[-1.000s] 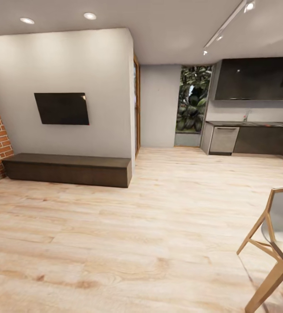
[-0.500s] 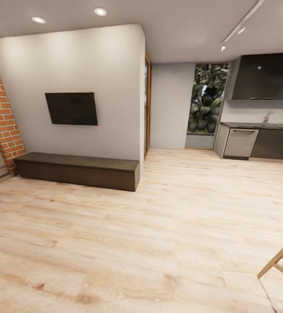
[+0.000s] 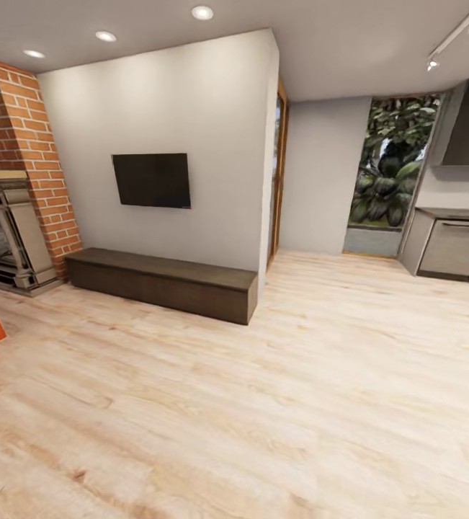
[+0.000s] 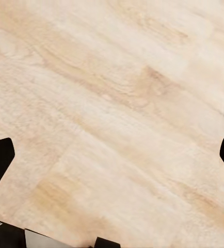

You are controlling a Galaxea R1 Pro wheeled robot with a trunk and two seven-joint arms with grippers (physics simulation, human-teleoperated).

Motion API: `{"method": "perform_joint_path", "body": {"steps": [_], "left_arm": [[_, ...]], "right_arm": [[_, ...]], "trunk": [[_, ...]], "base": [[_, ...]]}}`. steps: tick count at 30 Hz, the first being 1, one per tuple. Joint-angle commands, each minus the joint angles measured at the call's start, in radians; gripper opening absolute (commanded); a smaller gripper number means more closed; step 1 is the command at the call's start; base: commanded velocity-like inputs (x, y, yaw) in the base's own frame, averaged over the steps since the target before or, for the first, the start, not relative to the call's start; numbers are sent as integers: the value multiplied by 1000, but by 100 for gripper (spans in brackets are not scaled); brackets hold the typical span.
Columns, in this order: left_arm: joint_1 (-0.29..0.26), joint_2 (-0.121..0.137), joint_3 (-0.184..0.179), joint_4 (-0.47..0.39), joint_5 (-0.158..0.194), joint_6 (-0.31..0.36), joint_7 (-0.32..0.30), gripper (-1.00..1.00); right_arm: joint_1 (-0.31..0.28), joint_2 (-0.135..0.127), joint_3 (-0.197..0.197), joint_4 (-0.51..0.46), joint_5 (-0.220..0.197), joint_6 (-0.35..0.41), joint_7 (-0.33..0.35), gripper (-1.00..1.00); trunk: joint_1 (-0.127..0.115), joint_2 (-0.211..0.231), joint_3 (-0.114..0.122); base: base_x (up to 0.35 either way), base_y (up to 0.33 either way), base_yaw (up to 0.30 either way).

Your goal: Move the two storage containers from the living room to the garage. In the garage, place one container on the floor and stack the other container on top of it (either order is fine).

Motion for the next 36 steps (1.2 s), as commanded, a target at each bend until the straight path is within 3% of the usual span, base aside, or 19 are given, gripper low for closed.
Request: {"method": "perform_joint_path", "body": {"steps": [1, 36], "left_arm": [[-1, 0, -4, 1, 7, -3, 1, 100], [-1, 0, -3, 1, 7, -4, 1, 100]], "right_arm": [[1, 0, 0, -2, 0, -1, 3, 100], [1, 0, 0, -2, 0, -1, 3, 100]], "trunk": [[1, 0, -1], [1, 0, -1]], "base": [[315, -186, 291], [312, -187, 292]]}}
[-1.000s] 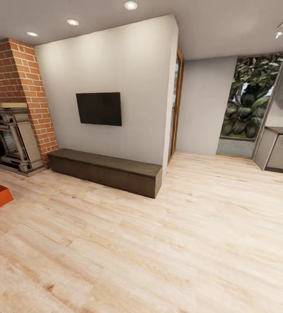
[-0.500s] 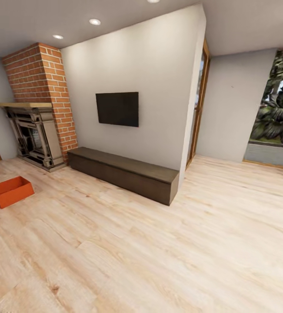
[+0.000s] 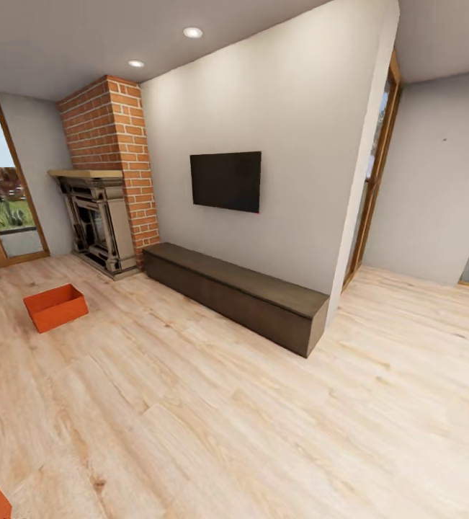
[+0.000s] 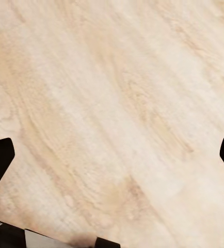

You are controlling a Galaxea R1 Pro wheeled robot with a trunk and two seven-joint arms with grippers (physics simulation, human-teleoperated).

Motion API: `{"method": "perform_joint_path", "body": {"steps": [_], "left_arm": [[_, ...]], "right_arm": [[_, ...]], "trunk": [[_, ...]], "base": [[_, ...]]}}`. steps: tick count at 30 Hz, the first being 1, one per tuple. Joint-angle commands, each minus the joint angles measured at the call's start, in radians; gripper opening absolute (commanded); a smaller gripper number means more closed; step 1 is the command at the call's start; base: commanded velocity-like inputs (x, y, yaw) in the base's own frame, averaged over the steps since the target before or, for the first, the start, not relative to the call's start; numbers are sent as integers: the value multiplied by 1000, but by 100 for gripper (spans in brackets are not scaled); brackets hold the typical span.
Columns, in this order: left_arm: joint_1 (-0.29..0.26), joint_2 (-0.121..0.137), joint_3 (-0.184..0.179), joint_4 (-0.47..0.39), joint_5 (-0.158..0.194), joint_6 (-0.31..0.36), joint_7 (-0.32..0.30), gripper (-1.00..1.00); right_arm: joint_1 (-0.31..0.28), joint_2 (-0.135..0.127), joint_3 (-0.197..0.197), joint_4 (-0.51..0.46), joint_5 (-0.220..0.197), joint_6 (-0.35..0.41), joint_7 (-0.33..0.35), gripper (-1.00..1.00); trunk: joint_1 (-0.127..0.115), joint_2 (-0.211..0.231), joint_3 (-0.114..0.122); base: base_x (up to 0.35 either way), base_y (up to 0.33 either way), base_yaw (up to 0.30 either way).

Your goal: Move the two storage containers from the living room to the garage. In the garage, place one container on the floor and stack the other container on top of it (either order is fine).

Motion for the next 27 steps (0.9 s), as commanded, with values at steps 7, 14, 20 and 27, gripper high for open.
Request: {"method": "perform_joint_path", "body": {"steps": [7, 14, 20, 27], "left_arm": [[-1, 0, -4, 1, 7, -3, 1, 100], [-1, 0, -4, 1, 7, -3, 1, 100], [-1, 0, -3, 1, 7, -3, 1, 100], [-1, 0, -4, 1, 7, -2, 1, 100]], "right_arm": [[1, 0, 0, -2, 0, -1, 3, 100], [1, 0, 0, -2, 0, -1, 3, 100], [1, 0, 0, -2, -1, -1, 3, 100], [1, 0, 0, -2, -1, -1, 3, 100]], "trunk": [[1, 0, -1], [1, 0, -1], [1, 0, -1], [1, 0, -1]], "base": [[294, -207, 298], [272, -234, 299], [270, -235, 299], [270, -236, 299]]}}
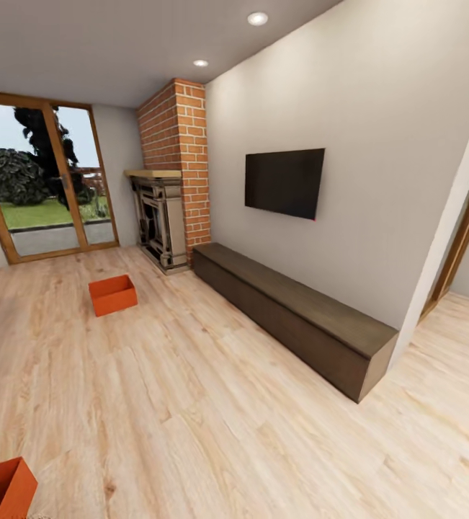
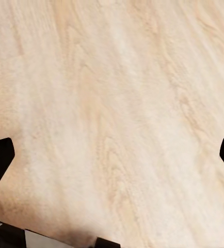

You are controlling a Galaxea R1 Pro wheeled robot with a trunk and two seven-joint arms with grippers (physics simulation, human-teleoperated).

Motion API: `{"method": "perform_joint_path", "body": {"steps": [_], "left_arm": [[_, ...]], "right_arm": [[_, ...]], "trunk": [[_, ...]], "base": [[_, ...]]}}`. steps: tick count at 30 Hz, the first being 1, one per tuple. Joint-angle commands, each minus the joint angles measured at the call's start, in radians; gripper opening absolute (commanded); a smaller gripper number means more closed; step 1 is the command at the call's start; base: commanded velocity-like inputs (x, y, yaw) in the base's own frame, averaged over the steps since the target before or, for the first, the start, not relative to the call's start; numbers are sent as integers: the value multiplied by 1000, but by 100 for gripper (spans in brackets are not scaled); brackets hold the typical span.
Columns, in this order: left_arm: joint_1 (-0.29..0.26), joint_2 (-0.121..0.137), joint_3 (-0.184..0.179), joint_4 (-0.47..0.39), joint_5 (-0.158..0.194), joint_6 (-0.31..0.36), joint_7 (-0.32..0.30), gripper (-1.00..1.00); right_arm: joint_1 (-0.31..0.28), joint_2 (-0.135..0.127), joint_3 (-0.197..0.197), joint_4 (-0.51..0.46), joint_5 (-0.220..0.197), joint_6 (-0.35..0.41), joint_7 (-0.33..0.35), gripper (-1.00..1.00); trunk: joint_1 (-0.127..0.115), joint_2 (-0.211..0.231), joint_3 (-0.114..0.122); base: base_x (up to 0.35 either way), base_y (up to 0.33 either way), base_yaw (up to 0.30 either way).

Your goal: Move the two storage containers from the living room to the garage. In the garage, place one container on the floor and stack the other container on top of it (either order is fine).

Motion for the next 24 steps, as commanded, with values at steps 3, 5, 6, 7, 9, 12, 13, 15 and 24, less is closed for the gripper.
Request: {"method": "perform_joint_path", "body": {"steps": [3, 5, 6, 7, 9, 12, 13, 15, 24], "left_arm": [[-1, 0, -4, 1, 7, -3, 1, 100], [-1, 0, -4, 1, 7, -3, 1, 100], [-1, 0, -4, 1, 7, -3, 1, 100], [-1, 0, -4, 1, 7, -2, 1, 100], [-1, 0, -4, 1, 7, -3, 1, 100], [-1, 0, -4, 1, 7, -2, 1, 100], [-1, 0, -4, 1, 7, -2, 1, 100], [-1, 0, -4, 1, 7, -3, 1, 100], [-1, 0, -4, 1, 7, -2, 1, 100]], "right_arm": [[1, 0, 0, -2, 0, -1, 3, 100], [1, 0, 0, -2, 0, -1, 3, 100], [1, 0, 0, -2, 0, -1, 3, 100], [1, 0, 0, -2, 0, -1, 3, 100], [1, 0, 0, -2, 0, -1, 3, 100], [1, 0, 0, -2, 1, -1, 3, 100], [1, 0, 0, -2, 0, -1, 3, 100], [1, 0, 0, -2, 0, -1, 3, 100], [1, 0, 0, -2, 0, 0, 3, 100]], "trunk": [[0, 0, -1], [0, 0, -1], [0, 0, -1], [0, 0, -1], [0, 0, -1], [0, 0, -1], [0, 0, -1], [0, 0, -1], [0, 0, -1]], "base": [[270, -236, 299], [270, -236, 299], [270, -236, 299], [270, -236, 299], [270, -236, 299], [270, -236, 300], [270, -236, 299], [270, -236, 299], [270, -236, 299]]}}
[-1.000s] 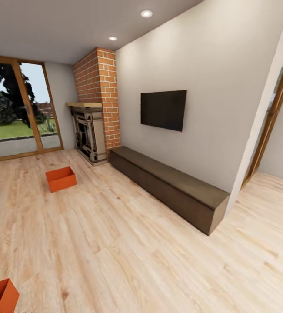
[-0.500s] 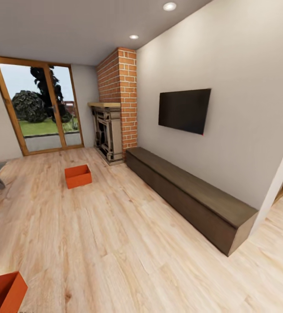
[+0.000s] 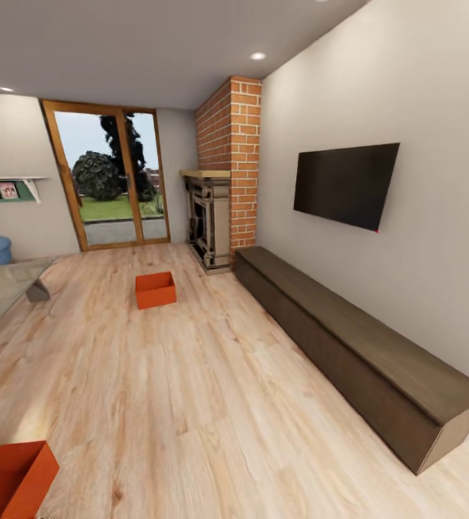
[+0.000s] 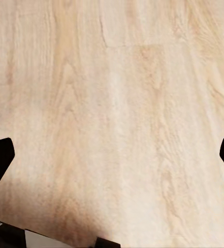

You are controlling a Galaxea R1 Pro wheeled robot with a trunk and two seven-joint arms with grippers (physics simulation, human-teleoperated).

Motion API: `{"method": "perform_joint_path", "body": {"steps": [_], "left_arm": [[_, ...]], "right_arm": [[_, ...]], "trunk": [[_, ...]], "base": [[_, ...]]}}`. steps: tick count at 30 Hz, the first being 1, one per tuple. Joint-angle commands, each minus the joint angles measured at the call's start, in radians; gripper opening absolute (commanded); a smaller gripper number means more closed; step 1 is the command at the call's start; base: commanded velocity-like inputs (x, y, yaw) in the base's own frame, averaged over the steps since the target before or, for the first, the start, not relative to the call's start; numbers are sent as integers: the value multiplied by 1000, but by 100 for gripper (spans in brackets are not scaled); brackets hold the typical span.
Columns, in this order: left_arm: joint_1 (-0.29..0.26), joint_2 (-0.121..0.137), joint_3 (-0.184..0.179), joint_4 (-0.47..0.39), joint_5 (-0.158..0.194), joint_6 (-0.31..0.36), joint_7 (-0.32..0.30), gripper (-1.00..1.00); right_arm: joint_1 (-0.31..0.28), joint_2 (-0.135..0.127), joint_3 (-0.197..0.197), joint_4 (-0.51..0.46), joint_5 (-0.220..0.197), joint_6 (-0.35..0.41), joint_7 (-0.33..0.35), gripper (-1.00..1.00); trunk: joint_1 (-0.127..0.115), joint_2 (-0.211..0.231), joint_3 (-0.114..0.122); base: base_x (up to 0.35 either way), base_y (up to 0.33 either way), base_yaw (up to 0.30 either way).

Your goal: Move the two storage containers from the living room to the garage. In the garage, place one container on the floor and stack the other container on top of it (either order is fine).

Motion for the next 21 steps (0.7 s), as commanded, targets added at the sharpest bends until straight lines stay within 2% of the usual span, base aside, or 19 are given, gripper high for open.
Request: {"method": "perform_joint_path", "body": {"steps": [1, 21], "left_arm": [[-1, 0, -4, 1, 7, -3, 1, 100], [-1, 0, -4, 1, 7, -4, 1, 100]], "right_arm": [[1, 0, 0, -2, 0, -1, 3, 100], [1, 0, 0, -2, 2, -1, 3, 100]], "trunk": [[0, 0, -1], [0, 0, -1]], "base": [[270, -236, 299], [270, -236, 299]]}}
